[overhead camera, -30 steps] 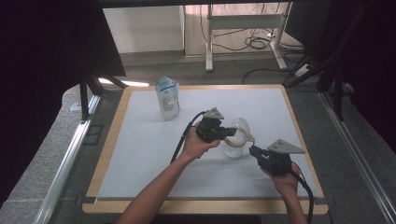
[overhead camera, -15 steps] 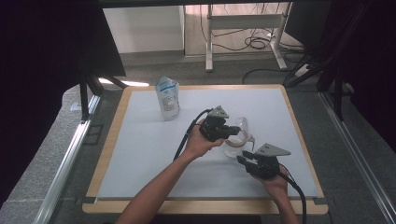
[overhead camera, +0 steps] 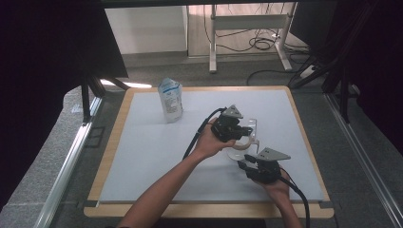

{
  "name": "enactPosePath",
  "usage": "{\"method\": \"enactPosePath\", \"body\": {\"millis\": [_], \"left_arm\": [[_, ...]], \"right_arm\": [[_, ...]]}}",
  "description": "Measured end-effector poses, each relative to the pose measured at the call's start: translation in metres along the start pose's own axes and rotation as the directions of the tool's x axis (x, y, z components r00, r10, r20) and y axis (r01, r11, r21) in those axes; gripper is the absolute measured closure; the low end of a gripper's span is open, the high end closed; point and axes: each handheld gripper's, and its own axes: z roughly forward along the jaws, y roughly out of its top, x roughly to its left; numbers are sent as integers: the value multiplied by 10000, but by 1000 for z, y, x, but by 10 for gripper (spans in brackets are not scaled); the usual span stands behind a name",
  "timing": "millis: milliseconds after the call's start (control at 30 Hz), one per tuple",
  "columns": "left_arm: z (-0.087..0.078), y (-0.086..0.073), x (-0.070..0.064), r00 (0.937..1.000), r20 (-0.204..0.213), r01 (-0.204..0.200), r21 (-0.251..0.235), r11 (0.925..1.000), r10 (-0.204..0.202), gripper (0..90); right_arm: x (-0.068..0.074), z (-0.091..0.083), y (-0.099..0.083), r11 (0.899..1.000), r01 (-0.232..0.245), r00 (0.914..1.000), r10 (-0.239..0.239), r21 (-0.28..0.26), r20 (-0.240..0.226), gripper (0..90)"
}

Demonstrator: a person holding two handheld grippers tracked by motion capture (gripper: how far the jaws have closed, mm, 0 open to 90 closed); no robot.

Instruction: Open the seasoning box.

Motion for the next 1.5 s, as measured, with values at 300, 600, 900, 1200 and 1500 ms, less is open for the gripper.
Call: {"method": "enactPosePath", "body": {"millis": [300, 600, 900, 1200, 1500], "left_arm": [[13, 7, -10, 9997, 184, -133, 105, 9999, 131, 900], [3, 0, -3, 9999, 61, -128, 108, 9999, 128, 900], [-41, -35, 19, 9983, -386, 417, -297, 9987, -429, 878], [-83, -82, 32, 9841, -1401, 992, -781, 9920, -1094, 644], [-103, -123, 37, 9688, -2100, 1200, -663, 9906, -1314, 435]], "right_arm": [[-1, 1, -1, 10000, -15, 10000, 15, -6, -54, 576], [0, 1, -1, 10000, 5, 10000, -5, 12, -91, 575], [7, 2, 2, 9998, 122, 9999, -124, -165, -71, 539], [21, 7, 7, 9986, 414, 9975, -432, -344, -553, 503], [32, 12, 10, 9973, 655, 9943, -680, -326, -821, 493]]}}
